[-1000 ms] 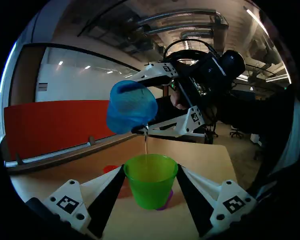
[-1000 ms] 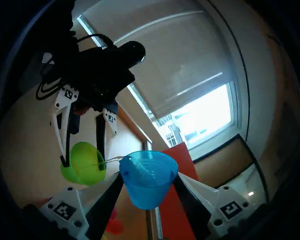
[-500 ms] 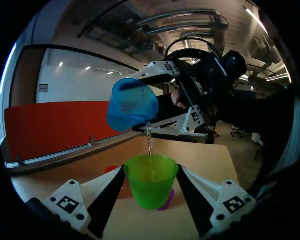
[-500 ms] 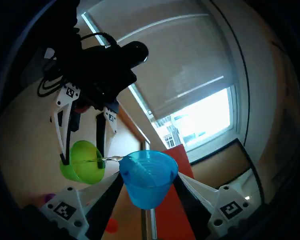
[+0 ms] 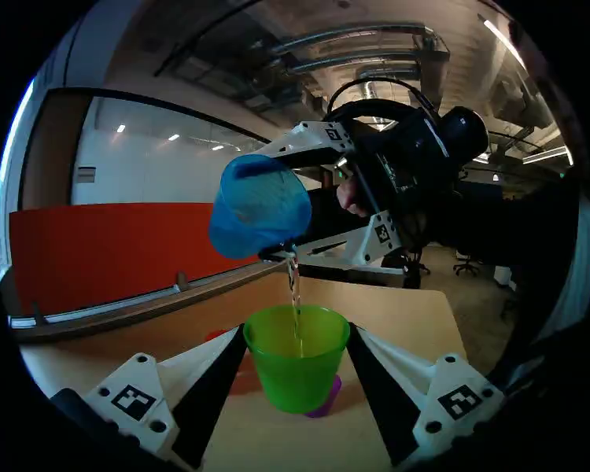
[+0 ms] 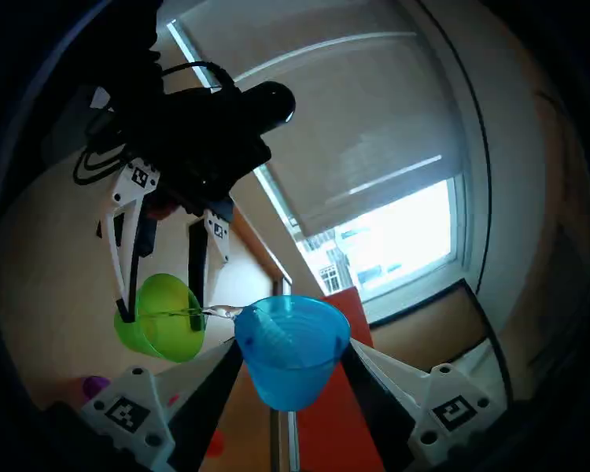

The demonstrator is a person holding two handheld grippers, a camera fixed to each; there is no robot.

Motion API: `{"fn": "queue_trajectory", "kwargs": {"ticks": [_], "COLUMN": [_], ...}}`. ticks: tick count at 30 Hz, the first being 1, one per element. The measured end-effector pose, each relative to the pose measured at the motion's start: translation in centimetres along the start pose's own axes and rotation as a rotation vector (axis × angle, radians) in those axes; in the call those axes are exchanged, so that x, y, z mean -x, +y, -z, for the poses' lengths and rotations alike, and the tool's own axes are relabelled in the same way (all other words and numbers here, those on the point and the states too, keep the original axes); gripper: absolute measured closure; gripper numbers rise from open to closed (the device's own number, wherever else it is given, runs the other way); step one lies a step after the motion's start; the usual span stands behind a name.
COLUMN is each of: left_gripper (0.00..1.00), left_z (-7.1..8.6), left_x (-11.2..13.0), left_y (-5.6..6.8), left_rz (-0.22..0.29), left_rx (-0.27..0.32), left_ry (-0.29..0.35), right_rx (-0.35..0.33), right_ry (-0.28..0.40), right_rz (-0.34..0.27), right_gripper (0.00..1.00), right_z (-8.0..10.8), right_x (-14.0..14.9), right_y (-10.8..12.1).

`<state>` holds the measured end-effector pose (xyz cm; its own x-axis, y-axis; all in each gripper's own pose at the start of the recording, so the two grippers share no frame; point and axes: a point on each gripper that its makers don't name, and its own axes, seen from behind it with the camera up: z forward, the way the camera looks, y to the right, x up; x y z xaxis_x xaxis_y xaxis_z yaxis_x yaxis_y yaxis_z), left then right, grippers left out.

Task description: Pour water

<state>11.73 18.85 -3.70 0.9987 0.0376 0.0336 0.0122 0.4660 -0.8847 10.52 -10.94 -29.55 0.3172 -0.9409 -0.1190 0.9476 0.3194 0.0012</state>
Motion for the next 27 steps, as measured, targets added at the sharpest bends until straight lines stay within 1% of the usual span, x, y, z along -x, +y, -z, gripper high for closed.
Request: {"fn": "queue_trajectory", "kwargs": {"ticks": [9, 12, 15, 18, 21, 24, 27], "left_gripper": [0.11, 0.11, 0.11, 0.11, 0.11, 0.11, 0.11], "left_z": [0.0, 0.0, 0.0, 0.0, 0.0, 0.0, 0.0], "left_x": [-0.5, -0.6, -0.7, -0.8, -1.1, -1.2, -1.2], "left_y": [0.0, 0.0, 0.1, 0.1, 0.1, 0.1, 0.2], "left_rz": [0.004, 0.005, 0.003, 0.002, 0.003, 0.003, 0.004], "left_rx": [-0.003, -0.001, 0.000, 0.001, 0.001, 0.002, 0.002], "left_ry": [0.018, 0.021, 0.021, 0.022, 0.026, 0.027, 0.029], "right_rx": [0.015, -0.020, 0.011, 0.021, -0.006, 0.022, 0.024], "right_ry": [-0.003, -0.011, -0.002, -0.002, -0.009, -0.004, -0.004], "right_rz": [0.024, 0.026, 0.032, 0.043, 0.046, 0.055, 0.063], "right_gripper": [0.12, 0.12, 0.12, 0.12, 0.12, 0.12, 0.12], "right_z": [0.3, 0.8, 0.5, 0.5, 0.8, 0.5, 0.4], "right_x": [0.1, 0.1, -0.2, -0.4, -0.3, -0.5, -0.5], "right_y": [1.2, 0.8, 1.8, 2.2, 1.7, 2.4, 2.3]}}
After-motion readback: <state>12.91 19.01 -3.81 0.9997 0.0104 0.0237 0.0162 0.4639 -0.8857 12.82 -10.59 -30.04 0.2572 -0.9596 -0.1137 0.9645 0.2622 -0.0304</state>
